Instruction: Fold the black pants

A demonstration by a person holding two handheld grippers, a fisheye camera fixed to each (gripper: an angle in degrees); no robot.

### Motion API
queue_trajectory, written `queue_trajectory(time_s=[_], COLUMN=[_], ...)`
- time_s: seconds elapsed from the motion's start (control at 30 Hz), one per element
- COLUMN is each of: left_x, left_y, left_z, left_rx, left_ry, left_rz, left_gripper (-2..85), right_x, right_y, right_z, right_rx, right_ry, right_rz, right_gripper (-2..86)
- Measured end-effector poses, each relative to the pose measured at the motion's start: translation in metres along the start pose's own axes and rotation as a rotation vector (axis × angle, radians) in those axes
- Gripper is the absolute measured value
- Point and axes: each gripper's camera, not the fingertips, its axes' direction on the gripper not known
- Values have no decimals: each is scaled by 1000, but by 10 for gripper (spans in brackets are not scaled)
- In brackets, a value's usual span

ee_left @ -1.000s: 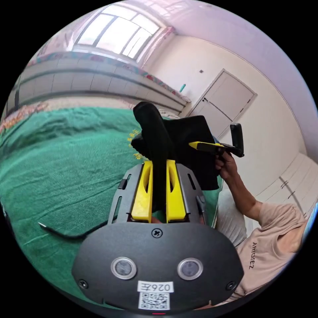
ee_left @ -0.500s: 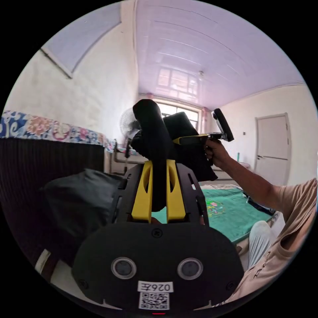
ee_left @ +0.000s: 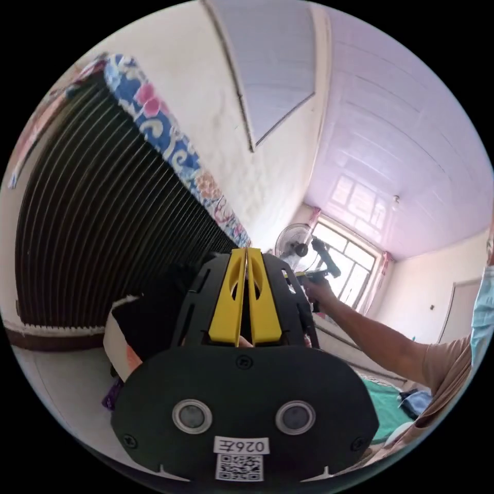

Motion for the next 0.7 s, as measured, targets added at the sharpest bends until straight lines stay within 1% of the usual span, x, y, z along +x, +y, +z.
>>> queue_trajectory(time_s=[0.07,0.13,0.17,0.2,0.23,0.27,0.3,0.33,0.37,0.43,0.47,0.53,0.57,0.6,0.63,0.67,0.7], left_x=[29,57,73,85,89,92,92,91,93,104,116,136,151,165,171,184,198], left_y=[-23,-39,-45,-45,-42,-33,-18,-14,-9,-13,-18,-24,-27,-28,-28,-26,-21], left_z=[20,53,82,115,133,169,196,203,207,214,217,212,197,174,162,141,127], left_rx=[-29,-101,-193,-311,-378,-511,-579,-559,-489,-489,-496,-470,-381,-251,-191,-100,-48], left_ry=[35,45,17,-56,-106,-200,-243,-260,-256,-242,-237,-251,-283,-292,-280,-232,-176], left_rz=[109,226,307,386,413,471,540,557,574,565,570,563,534,493,466,412,356], left_gripper=[-8,-9,-10,-10,-10,-10,-10,-10,-10,-10,-10,-10,-10,-10,-10,-10,-10], right_x=[8,21,23,27,28,28,24,17,13,10,11,10,8,2,-6,-9,-16], right_y=[29,65,72,87,98,103,110,113,117,134,136,147,152,171,197,212,244], right_z=[-7,-19,-21,-23,-20,-17,-3,18,24,9,2,-38,-52,-87,-127,-146,-182], right_rx=[69,159,180,218,234,230,184,82,69,167,162,107,119,186,268,303,361], right_ry=[-17,-59,-76,-117,-163,-184,-216,-222,-219,-189,-187,-150,-137,-119,-102,-87,-34], right_rz=[74,156,167,189,201,203,195,159,138,167,181,192,176,133,88,73,58], right_gripper=[50,34,28,12,1,-2,-5,-7,-7,-9,-9,-9,-9,-10,-10,-10,-10])
